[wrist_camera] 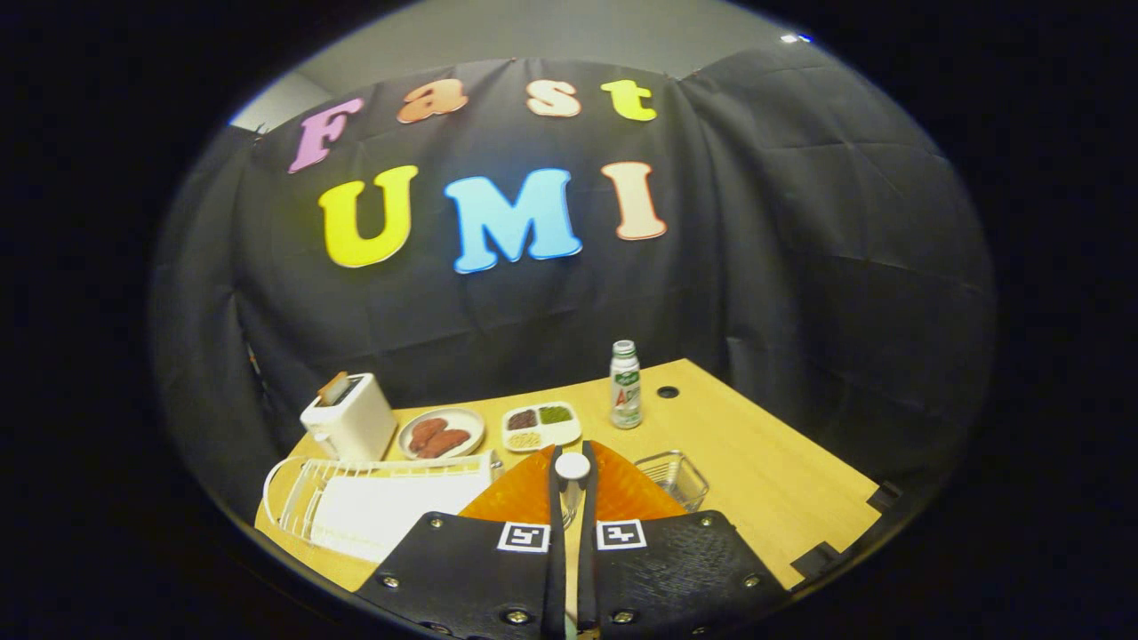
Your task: Take the plate from the dish rack, then take the spoon from the basket and place it into the plate.
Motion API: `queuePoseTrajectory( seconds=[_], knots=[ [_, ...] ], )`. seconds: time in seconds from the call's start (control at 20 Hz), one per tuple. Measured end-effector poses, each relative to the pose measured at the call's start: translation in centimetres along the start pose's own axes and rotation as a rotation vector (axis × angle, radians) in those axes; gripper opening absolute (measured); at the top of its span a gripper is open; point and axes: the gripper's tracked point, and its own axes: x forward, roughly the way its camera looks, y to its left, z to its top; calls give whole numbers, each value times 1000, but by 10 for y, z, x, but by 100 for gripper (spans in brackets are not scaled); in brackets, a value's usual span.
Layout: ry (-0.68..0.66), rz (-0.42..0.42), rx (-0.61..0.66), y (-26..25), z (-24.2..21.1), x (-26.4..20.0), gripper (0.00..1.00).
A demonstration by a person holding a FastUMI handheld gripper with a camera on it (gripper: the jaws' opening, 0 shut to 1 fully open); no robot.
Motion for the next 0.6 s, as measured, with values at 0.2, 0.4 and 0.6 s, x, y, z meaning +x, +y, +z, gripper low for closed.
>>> queuePoseTrajectory(
  seconds=[0.2, 0.4, 0.6],
  knots=[
    [59, 146, -79, 57, -39, -30, 5],
    [128, 231, -128, 88, -80, -46, 5],
    [190, 254, -155, 93, -115, -49, 5]
  ],
)
